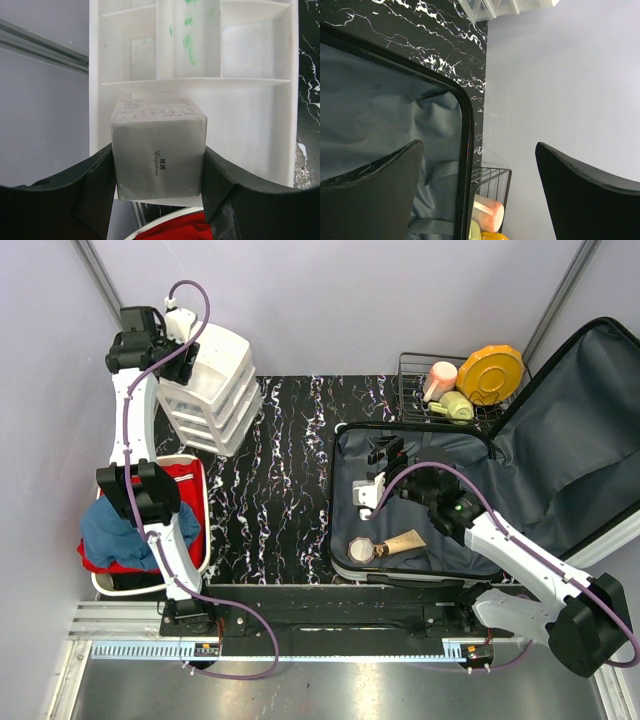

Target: Open, take out, and arrange the luggage

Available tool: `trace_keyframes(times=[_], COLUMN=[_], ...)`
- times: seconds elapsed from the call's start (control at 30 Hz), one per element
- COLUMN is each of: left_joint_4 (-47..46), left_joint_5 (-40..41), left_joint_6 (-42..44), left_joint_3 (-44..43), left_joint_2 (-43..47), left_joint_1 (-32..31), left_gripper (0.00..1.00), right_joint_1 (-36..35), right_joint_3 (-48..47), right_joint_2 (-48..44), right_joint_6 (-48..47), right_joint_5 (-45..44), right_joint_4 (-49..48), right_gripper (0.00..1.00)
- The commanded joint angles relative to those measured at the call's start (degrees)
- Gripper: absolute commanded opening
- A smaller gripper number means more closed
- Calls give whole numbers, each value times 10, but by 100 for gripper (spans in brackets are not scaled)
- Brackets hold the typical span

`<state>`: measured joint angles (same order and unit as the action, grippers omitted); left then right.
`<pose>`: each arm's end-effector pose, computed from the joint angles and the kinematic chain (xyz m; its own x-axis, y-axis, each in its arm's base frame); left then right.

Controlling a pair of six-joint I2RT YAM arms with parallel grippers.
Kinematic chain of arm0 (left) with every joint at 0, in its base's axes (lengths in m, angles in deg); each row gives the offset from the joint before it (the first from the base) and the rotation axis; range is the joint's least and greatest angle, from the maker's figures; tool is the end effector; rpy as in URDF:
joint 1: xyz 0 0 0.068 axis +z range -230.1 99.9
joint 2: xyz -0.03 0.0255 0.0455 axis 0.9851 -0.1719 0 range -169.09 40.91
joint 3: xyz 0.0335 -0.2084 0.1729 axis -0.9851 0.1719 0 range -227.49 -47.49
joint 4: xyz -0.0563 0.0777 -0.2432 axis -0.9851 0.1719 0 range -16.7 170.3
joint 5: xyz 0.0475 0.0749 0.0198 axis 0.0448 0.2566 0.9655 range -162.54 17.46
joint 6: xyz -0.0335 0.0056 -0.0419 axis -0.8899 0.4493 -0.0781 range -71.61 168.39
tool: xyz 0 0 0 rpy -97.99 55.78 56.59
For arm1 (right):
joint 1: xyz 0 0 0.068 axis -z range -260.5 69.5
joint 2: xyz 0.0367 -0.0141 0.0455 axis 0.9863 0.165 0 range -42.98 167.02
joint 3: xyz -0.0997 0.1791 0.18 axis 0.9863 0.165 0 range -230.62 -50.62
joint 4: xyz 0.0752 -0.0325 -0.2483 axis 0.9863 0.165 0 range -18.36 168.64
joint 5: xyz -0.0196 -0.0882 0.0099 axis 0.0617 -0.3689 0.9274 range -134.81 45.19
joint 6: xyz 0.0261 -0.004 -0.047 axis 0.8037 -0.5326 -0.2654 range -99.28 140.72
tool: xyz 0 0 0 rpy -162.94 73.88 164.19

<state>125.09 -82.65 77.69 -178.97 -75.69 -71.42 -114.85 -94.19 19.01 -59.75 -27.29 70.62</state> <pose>0.4425 0.0613 0.4050 -0.5226 0.4076 -0.7489 0.2819 0.9115 0.2994 0.2007 0.1501 0.2938 0.7236 -0.6446 -0.2469 -0.3721 -0.0630 -0.9261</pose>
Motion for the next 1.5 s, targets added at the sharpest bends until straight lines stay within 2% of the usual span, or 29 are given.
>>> trace_keyframes(times=[0.0,0.07,0.1,0.2,0.4,0.5,0.6,0.63,0.7,0.73,0.83,1.03,1.13,1.27,1.47], left_joint_4=[-42,-42,-42,-47,-62,-70,-67,-67,-62,-57,-37,-34,-35,-29,-29], left_joint_5=[19,29,33,43,54,40,-8,-24,-60,-75,-113,-177,-209,-257,-245], left_joint_6=[25,26,26,19,12,1,-19,-21,-30,-29,-24,-42,-52,-70,-86], left_joint_3=[6,8,7,0,-19,-21,-16,-5,8,21,64,183,222,253,298], left_joint_2=[18,17,17,17,25,43,70,88,108,126,165,240,262,278,298], left_joint_1=[5,5,6,9,11,11,10,8,3,-3,-24,-52,-60,-63,-68], left_gripper=[45,55,67,81,84,85,89,91,95,96,98,98,98,99,99], right_joint_1=[1,0,0,0,13,28,45,46,46,47,47,46,46,47,47], right_joint_3=[-6,-11,-12,-20,-26,-49,-94,-122,-144,-166,-198,-192,-152,-108,-74], right_joint_2=[6,8,11,16,27,34,42,44,47,48,54,67,64,71,113], right_joint_6=[10,16,21,31,43,86,146,161,212,225,280,305,283,194,138], right_joint_5=[-16,-25,-27,-35,-49,-62,-58,-45,-29,-2,57,145,154,123,137], right_joint_4=[-13,-9,-7,5,7,50,143,212,274,344,464,605,598,571,516], right_gripper=[100,100,100,100,100,100,100,100,100,100,100,94,90,89,89])
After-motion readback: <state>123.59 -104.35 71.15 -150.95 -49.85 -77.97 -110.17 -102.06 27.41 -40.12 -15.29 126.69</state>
